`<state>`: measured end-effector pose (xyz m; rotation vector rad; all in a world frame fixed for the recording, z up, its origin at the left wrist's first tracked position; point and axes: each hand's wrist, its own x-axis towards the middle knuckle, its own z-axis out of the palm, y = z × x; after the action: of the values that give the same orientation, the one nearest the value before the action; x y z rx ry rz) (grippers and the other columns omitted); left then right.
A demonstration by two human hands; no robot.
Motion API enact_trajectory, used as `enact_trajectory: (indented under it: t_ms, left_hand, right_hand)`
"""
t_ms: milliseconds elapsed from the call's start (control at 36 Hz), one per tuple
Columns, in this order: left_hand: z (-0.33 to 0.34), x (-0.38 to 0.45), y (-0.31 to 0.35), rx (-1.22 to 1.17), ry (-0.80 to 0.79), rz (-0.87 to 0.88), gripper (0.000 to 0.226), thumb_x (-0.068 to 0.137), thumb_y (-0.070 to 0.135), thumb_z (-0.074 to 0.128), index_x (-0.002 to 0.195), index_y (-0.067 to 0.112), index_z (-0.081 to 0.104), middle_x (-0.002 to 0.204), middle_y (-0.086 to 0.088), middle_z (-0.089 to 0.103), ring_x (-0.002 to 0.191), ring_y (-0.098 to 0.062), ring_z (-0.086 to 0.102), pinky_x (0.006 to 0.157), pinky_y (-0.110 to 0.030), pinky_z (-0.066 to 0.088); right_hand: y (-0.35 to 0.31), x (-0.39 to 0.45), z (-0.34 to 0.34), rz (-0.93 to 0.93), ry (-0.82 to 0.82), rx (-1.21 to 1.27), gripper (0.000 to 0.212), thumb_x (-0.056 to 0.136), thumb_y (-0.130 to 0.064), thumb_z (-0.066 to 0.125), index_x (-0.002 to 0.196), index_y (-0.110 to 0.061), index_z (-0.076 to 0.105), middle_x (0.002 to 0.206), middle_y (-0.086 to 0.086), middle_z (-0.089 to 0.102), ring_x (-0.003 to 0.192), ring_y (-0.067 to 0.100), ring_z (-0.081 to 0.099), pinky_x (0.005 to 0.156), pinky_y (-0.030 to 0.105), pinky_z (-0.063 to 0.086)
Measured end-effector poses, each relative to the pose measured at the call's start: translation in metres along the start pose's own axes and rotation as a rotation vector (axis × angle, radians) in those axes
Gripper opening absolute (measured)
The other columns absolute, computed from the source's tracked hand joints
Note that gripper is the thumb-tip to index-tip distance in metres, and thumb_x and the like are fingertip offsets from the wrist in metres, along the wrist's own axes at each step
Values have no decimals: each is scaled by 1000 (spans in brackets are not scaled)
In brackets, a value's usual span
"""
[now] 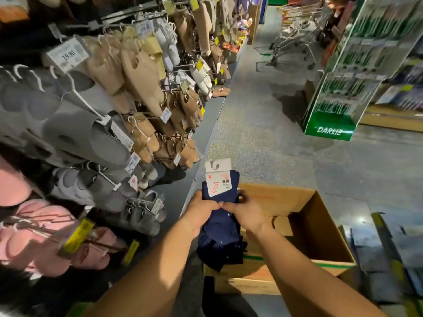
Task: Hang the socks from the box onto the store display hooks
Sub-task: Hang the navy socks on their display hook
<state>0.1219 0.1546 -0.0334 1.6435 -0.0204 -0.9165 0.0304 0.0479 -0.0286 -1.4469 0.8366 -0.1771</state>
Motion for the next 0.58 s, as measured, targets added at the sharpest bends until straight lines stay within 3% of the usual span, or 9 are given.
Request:
enact_trajectory:
  t_ms: [111, 222, 333, 389, 444, 528, 583]
  left_hand:
    - [3, -6, 5, -113, -7, 18, 30, 90, -3, 64, 115, 10, 54, 103, -12, 70, 83, -24, 70, 67, -33, 55]
    - [4, -13, 17, -275, -62, 9, 29, 92, -2, 60, 118, 9, 58, 99, -12, 74, 75, -23, 74, 62, -32, 57]
    - [6, -18, 25, -320, -118, 55, 31, 95, 0, 57, 124, 8, 63, 105, -14, 76, 90, -29, 75, 76, -39, 60]
    - [6, -19, 28, -335, -117, 78, 34, 95, 1, 56, 128, 8, 60, 113, -17, 74, 96, -31, 74, 79, -40, 60]
    - [5, -23, 33, -354, -106, 109, 36, 95, 1, 56, 131, 6, 56, 114, -17, 73, 92, -28, 75, 71, -37, 60]
    - [3, -31, 44, -367, -60, 208, 31, 94, -4, 53, 121, 10, 50, 103, -12, 71, 79, -18, 75, 64, -31, 58]
    - [2, -36, 49, -367, -8, 285, 38, 87, -1, 56, 120, 17, 48, 99, -6, 72, 80, -16, 74, 65, -30, 58]
  right_hand:
    - [-1, -3, 2, 9, 37, 152, 47, 76, -9, 83, 115, -5, 57, 105, 14, 74, 95, 28, 72, 87, 43, 58]
    - [-4, -8, 3, -23, 51, 257, 40, 78, -15, 83, 110, -5, 61, 100, 13, 75, 97, 32, 72, 90, 48, 57]
    - [-13, -12, 5, -117, 66, 283, 47, 77, -20, 85, 114, -7, 58, 104, 14, 74, 97, 32, 72, 89, 51, 57]
    - [-21, -15, 6, -175, 103, 211, 50, 69, -34, 88, 109, -18, 62, 106, 11, 73, 98, 30, 71, 87, 49, 58]
    - [-28, -15, 8, -220, 114, 150, 51, 67, -46, 87, 107, -29, 62, 113, 9, 68, 101, 26, 70, 86, 46, 59]
    - [-36, -18, 16, -261, 37, 114, 40, 87, -31, 74, 120, -26, 50, 115, 1, 68, 102, 14, 69, 89, 35, 57]
    - [-43, -24, 25, -299, 23, 67, 35, 95, -30, 64, 123, -24, 43, 115, -3, 67, 99, 6, 67, 82, 23, 55]
